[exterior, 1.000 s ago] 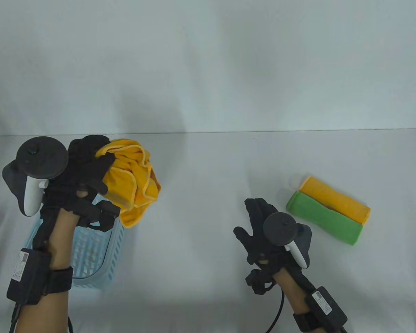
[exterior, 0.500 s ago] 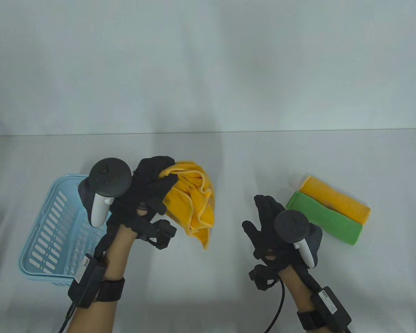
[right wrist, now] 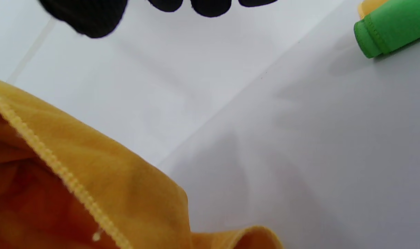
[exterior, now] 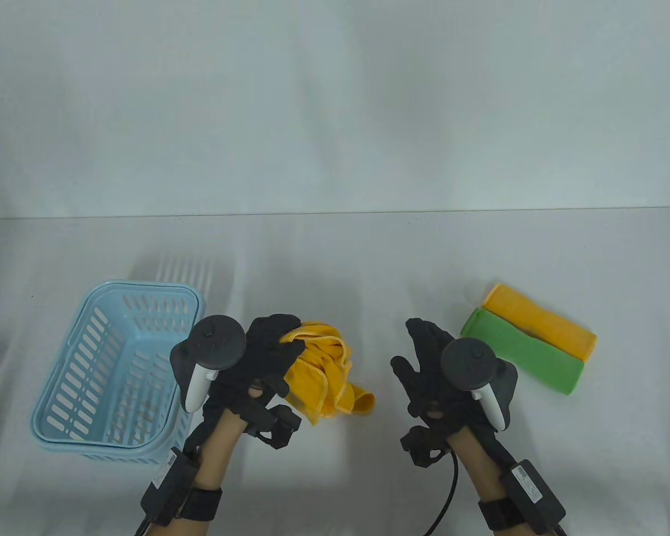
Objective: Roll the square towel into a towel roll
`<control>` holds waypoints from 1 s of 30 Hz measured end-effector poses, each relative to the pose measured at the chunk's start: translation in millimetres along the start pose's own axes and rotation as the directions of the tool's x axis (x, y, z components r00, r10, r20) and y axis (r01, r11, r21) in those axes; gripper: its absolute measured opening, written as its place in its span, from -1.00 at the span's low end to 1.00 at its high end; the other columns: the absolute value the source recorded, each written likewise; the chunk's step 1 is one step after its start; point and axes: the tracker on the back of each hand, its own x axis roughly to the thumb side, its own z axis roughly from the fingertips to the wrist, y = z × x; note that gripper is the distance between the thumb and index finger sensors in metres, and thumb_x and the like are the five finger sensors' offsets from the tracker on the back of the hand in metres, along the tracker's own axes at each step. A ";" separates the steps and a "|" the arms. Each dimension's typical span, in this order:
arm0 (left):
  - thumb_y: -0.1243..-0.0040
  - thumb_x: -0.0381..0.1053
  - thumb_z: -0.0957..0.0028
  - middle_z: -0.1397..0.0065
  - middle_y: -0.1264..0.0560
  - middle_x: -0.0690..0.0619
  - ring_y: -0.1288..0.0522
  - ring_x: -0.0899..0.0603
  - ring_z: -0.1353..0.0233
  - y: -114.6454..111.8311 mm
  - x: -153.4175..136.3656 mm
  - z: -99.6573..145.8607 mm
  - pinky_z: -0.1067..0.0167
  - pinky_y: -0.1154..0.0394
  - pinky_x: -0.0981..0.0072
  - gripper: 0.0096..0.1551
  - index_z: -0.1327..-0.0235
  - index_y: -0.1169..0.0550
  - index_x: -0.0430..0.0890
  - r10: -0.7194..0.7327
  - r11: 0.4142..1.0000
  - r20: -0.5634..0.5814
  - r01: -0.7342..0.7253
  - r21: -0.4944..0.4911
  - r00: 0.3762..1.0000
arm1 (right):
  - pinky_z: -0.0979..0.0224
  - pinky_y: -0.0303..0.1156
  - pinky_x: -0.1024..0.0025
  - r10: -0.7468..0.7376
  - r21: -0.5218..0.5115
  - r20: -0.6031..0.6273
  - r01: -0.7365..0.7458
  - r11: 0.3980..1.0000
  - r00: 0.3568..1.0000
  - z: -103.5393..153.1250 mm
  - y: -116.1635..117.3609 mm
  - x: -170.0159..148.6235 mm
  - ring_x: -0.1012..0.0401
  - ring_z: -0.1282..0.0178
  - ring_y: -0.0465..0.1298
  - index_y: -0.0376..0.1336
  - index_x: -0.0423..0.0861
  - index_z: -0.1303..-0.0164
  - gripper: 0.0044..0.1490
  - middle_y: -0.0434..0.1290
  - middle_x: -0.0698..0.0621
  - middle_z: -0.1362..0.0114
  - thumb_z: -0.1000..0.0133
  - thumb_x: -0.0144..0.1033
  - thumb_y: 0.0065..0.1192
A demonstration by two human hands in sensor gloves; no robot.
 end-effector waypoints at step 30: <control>-0.25 0.10 0.09 -0.32 -0.43 0.08 -0.65 -0.11 -0.09 -15.4 -13.2 -2.3 -0.16 -0.57 0.06 -0.53 -0.13 -0.45 0.27 0.036 0.999 -0.049 -0.037 -0.023 0.998 | -0.31 0.43 -0.02 -0.642 0.208 -0.181 0.667 0.716 0.745 5.1 47.6 1.8 0.11 -0.08 0.60 0.30 0.24 -0.02 -0.52 0.58 0.12 -0.04 0.13 -0.15 0.32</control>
